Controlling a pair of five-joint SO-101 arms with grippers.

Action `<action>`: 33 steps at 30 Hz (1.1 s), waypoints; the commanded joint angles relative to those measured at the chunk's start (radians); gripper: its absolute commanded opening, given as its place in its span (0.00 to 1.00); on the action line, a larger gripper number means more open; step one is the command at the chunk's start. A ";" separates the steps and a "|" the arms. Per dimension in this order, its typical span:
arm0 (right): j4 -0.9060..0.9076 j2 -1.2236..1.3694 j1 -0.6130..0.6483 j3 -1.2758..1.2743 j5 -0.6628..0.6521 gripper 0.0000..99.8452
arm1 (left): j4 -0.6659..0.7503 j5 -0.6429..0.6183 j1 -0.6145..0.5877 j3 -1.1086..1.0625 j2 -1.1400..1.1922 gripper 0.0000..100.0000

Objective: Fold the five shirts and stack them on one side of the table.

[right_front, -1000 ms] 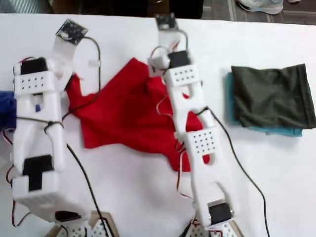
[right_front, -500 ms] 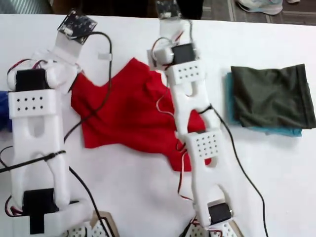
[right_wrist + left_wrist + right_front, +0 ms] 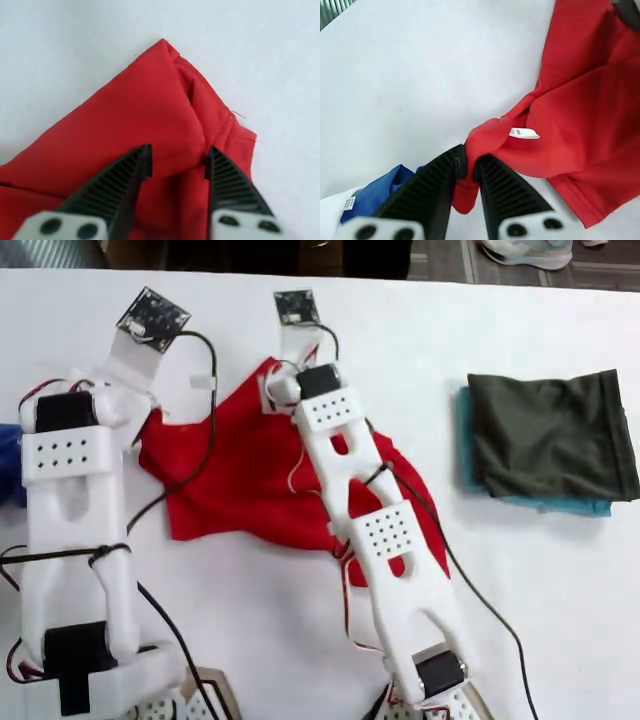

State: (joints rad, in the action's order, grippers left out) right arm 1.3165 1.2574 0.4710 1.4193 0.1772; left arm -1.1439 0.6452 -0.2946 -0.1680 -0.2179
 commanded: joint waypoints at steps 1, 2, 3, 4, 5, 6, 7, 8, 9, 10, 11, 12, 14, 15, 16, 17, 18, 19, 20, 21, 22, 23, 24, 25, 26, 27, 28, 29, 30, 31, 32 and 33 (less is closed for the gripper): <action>-0.016 0.008 0.004 0.005 0.006 0.18 | 0.032 0.002 -0.008 0.004 -0.046 0.03; -0.018 0.021 0.004 0.005 0.005 0.18 | 0.038 0.002 -0.008 0.004 -0.046 0.03; -0.018 0.031 0.004 0.005 0.003 0.18 | 0.040 0.002 -0.008 0.004 -0.046 0.03; -0.018 0.042 0.004 0.005 0.002 0.18 | 0.041 0.002 -0.008 0.005 -0.046 0.03; -0.018 0.044 0.004 0.011 0.002 0.18 | 0.044 0.002 -0.006 0.005 -0.046 0.03; -0.019 0.047 0.004 0.012 0.002 0.18 | 0.046 0.000 -0.006 0.005 -0.046 0.03; -0.019 0.047 0.004 0.012 0.002 0.17 | 0.046 0.000 -0.006 0.005 -0.046 0.03; -0.016 0.047 0.004 0.012 0.002 0.15 | 0.046 0.000 -0.006 0.005 -0.046 0.03; -0.013 0.047 0.002 0.012 0.002 0.10 | 0.046 0.000 -0.006 0.005 -0.046 0.03; -0.008 0.048 -0.002 0.012 0.000 0.04 | 0.046 0.000 -0.008 0.005 -0.048 0.03; 0.001 0.047 -0.013 0.014 0.000 0.00 | 0.046 0.000 -0.009 0.005 -0.048 0.03; 0.007 0.044 -0.022 0.017 0.000 0.03 | 0.044 0.003 -0.011 0.005 -0.048 0.03; 0.025 0.028 -0.044 0.046 0.000 0.02 | 0.040 0.005 -0.017 0.004 -0.048 0.03; 0.045 0.016 -0.056 0.066 -0.006 0.02 | 0.040 0.005 -0.018 0.002 -0.048 0.03; 0.064 0.005 -0.064 0.098 -0.031 0.02 | 0.040 0.008 -0.020 -0.002 -0.046 0.03; 0.088 -0.008 -0.068 0.135 -0.068 0.02 | 0.040 0.008 -0.020 -0.004 -0.041 0.03; 0.122 -0.022 -0.068 0.178 -0.107 0.02 | 0.038 0.006 -0.020 -0.005 -0.040 0.03; 0.162 -0.035 -0.071 0.227 -0.138 0.02 | 0.037 0.002 -0.017 -0.007 -0.038 0.03; 0.202 -0.048 -0.073 0.261 -0.161 0.02 | 0.035 0.000 -0.015 -0.013 -0.041 0.03; 0.229 -0.073 -0.074 0.259 -0.178 0.02 | 0.034 0.000 -0.012 -0.019 -0.044 0.03; 0.255 -0.108 -0.079 0.250 -0.184 0.02 | 0.029 0.000 -0.005 -0.021 -0.046 0.03; 0.285 -0.137 -0.084 0.245 -0.190 0.02 | 0.026 0.000 0.003 -0.021 -0.046 0.03; 0.314 -0.163 -0.091 0.249 -0.189 0.02 | 0.015 0.000 0.011 -0.019 -0.046 0.03; 0.337 -0.191 -0.096 0.250 -0.189 0.02 | 0.003 -0.002 0.020 -0.013 -0.048 0.03; 0.355 -0.216 -0.099 0.253 -0.189 0.02 | -0.009 -0.002 0.029 -0.010 -0.049 0.03; 0.374 -0.248 -0.104 0.252 -0.189 0.02 | -0.018 -0.002 0.041 -0.004 -0.058 0.03; 0.397 -0.277 -0.111 0.250 -0.189 0.02 | -0.034 -0.002 0.052 0.002 -0.072 0.03; 0.423 -0.306 -0.114 0.250 -0.189 0.02 | -0.054 -0.003 0.061 0.007 -0.092 0.03; 0.444 -0.338 -0.119 0.250 -0.190 0.02 | -0.075 -0.008 0.074 0.013 -0.115 0.03; 0.452 -0.366 -0.124 0.250 -0.192 0.02 | -0.098 -0.025 0.083 0.019 -0.144 0.03; 0.452 -0.395 -0.136 0.250 -0.201 0.02 | -0.121 -0.038 0.092 0.021 -0.176 0.03; 0.452 -0.429 -0.147 0.250 -0.224 0.02 | -0.143 -0.046 0.098 0.019 -0.209 0.03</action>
State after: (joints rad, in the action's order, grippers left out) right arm 1.7446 0.9782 0.3529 1.6280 -0.0130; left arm -1.2344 0.6268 -0.2256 -0.1910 -0.3161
